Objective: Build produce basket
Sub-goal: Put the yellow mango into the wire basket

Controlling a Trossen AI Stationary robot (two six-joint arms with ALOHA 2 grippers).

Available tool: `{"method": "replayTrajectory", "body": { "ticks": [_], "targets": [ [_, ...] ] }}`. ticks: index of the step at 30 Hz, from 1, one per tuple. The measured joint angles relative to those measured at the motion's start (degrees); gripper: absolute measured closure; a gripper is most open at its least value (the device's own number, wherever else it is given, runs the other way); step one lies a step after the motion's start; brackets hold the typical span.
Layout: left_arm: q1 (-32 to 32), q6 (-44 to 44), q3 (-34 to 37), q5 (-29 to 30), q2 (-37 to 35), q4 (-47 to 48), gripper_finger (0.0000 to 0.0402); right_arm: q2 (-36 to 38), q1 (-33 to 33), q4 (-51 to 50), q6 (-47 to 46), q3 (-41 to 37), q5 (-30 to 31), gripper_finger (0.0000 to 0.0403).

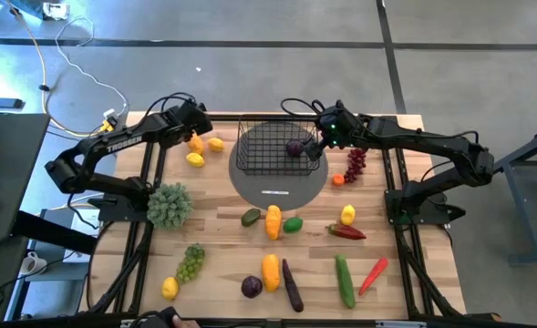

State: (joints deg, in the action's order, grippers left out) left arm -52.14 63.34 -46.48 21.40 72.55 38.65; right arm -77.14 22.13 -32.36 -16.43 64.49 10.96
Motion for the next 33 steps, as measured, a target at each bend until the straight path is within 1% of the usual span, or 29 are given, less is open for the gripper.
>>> {"method": "replayTrajectory", "body": {
  "ticks": [3,9,13,23,33],
  "targets": [
    [-0.02,2.27,0.02,-0.78,0.58,1.47,0.0145,0.0,0.0,0.0,-0.01,0.0,0.0,0.0045],
    [-0.01,3.94,0.02,-0.67,2.1,2.06,0.0103,0.0,0.0,0.01,-0.02,0.0,0.0,0.0045],
    [-0.02,5.84,0.02,0.0,4.49,2.22,0.0087,0.0,0.0,0.0,-0.01,0.0,0.0,0.0045],
    [-0.15,10.82,0.02,-0.54,9.72,0.54,0.0084,0.0,0.0,0.01,-0.01,0.0,0.01,0.0045],
    [-2.8,12.03,0.02,-4.71,13.28,-0.4,0.0084,0.0,0.0,0.02,-0.02,0.0,0.02,0.0045]
  ]
}}
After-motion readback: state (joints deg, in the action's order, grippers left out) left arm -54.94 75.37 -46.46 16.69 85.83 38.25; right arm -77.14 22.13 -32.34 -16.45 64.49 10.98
